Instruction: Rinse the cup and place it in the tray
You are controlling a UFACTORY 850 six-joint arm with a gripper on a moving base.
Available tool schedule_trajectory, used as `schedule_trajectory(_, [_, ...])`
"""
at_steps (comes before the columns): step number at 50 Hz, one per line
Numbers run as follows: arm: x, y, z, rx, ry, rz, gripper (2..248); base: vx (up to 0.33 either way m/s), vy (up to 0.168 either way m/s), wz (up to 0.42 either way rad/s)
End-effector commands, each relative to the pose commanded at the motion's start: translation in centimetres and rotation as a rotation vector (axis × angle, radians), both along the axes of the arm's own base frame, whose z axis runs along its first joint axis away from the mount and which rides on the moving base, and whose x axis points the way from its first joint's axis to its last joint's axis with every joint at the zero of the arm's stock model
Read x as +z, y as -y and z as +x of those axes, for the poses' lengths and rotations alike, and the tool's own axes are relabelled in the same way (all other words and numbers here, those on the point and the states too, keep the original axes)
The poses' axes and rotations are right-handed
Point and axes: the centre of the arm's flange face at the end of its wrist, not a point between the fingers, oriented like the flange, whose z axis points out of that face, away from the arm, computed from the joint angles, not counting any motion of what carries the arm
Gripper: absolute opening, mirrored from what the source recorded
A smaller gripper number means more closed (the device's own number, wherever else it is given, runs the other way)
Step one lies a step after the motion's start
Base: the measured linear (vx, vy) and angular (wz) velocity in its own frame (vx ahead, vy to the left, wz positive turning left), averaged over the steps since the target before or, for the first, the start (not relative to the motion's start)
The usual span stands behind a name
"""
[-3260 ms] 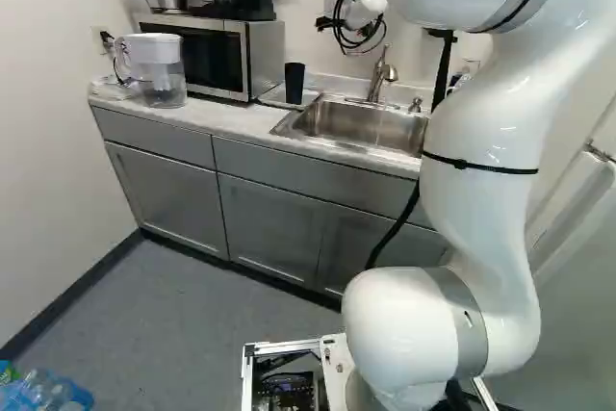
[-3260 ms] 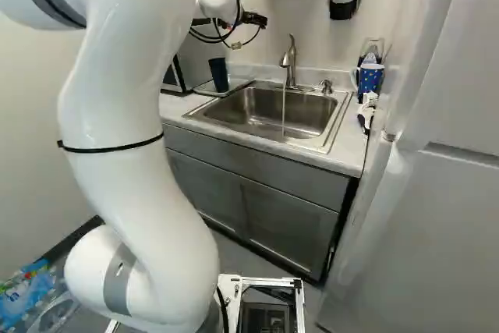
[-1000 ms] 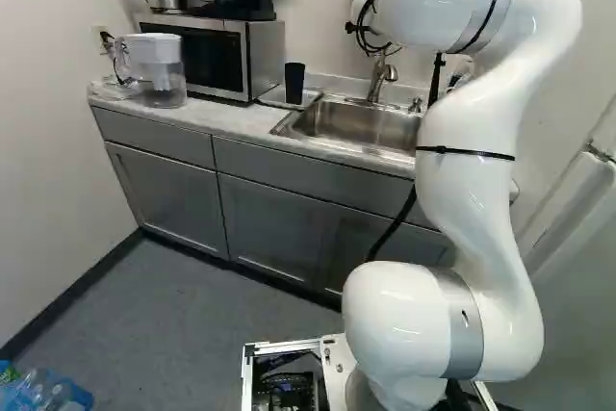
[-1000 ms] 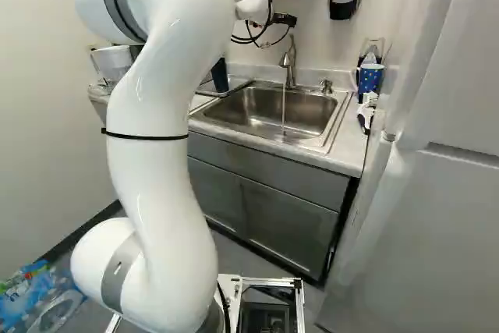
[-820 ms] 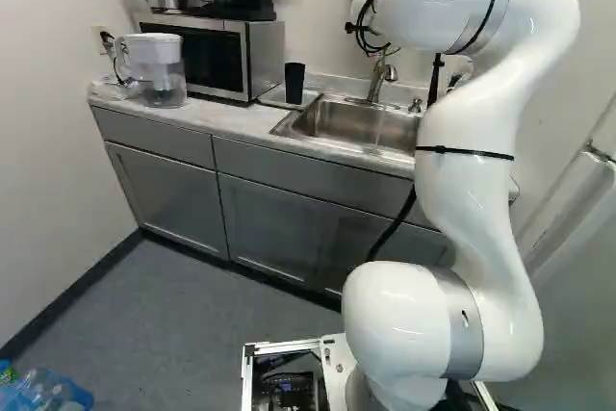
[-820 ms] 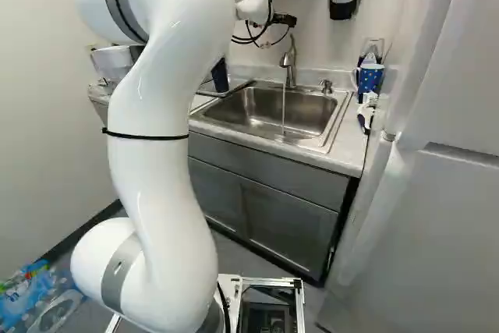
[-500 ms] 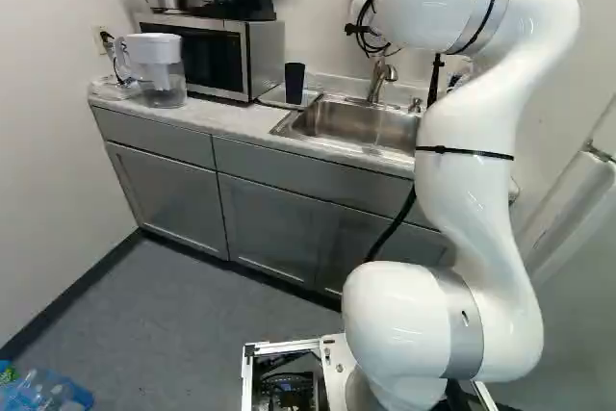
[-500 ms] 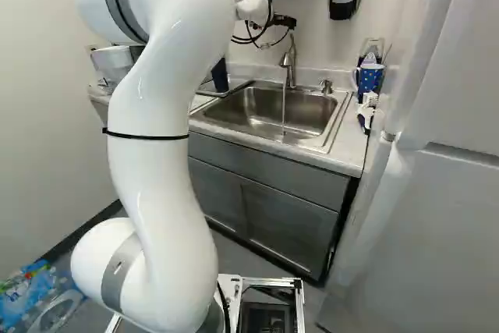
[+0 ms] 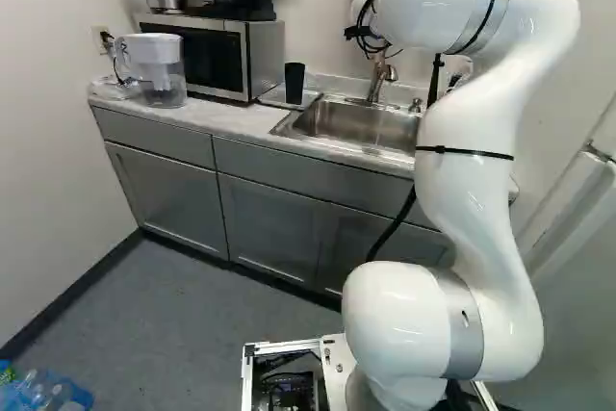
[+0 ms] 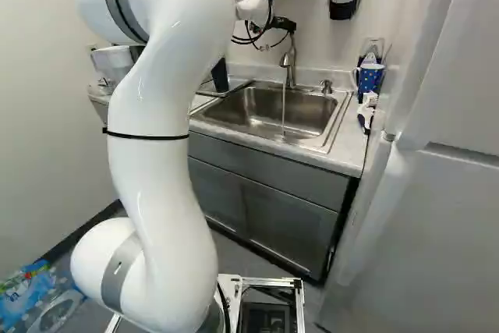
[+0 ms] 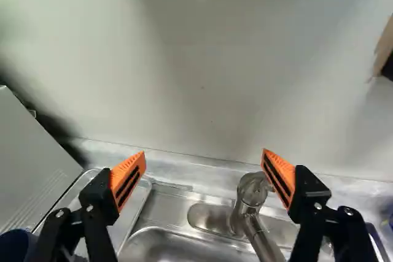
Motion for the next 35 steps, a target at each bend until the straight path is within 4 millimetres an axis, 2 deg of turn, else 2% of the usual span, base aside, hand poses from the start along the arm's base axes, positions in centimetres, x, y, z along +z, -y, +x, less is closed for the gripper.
schedule_trajectory(35, [-0.5, -0.1, -1.1, -0.003, -0.083, 0.017, 247, 0.0, 0.0, 0.0])
